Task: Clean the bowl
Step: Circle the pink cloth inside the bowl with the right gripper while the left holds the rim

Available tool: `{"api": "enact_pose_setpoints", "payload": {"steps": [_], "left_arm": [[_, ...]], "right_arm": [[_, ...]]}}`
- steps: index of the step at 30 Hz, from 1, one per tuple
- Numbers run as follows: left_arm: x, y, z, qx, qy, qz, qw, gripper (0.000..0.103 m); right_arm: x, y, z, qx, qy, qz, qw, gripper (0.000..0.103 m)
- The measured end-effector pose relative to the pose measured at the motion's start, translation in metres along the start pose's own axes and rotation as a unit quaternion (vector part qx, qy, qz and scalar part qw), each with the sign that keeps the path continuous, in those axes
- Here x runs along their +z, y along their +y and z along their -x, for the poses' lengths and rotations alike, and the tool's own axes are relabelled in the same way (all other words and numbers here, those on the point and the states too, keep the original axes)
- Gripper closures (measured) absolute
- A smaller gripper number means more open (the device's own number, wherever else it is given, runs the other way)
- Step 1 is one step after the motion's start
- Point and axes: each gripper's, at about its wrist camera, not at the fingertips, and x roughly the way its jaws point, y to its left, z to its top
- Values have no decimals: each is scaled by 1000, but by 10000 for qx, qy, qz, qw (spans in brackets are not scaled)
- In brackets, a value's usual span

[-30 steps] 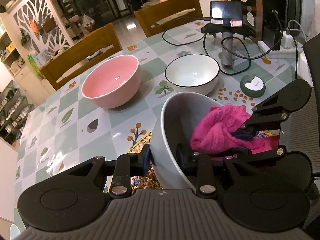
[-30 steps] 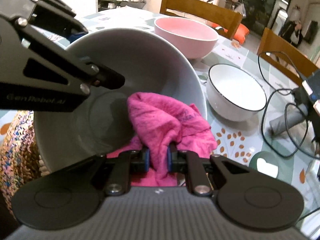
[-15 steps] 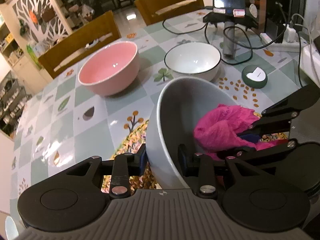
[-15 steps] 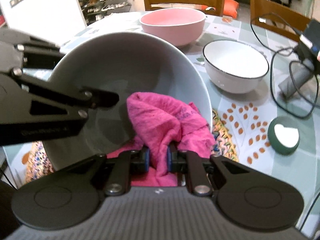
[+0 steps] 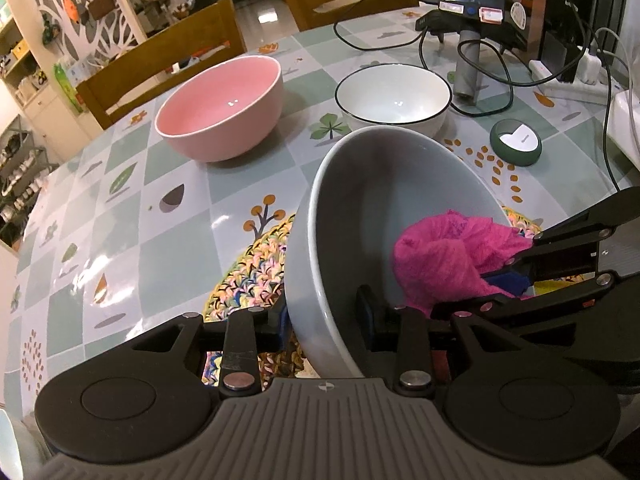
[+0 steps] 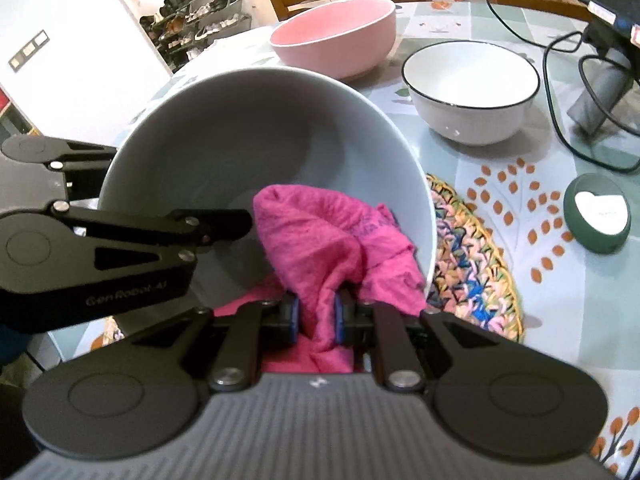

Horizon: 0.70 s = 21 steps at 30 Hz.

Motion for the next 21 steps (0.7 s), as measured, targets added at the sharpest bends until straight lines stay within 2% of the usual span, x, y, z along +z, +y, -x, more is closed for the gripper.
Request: {"api": "enact_pose_setpoints", "payload": {"steps": [13, 21], "left_arm": [[0, 11, 10, -168, -132, 287, 9994, 81], [0, 14, 16, -92, -160, 80, 9998, 84]], "right_arm": [[-14, -19, 19, 145, -92, 12, 9999, 86], [-23, -22, 34, 344, -106, 14, 9994, 87]]}}
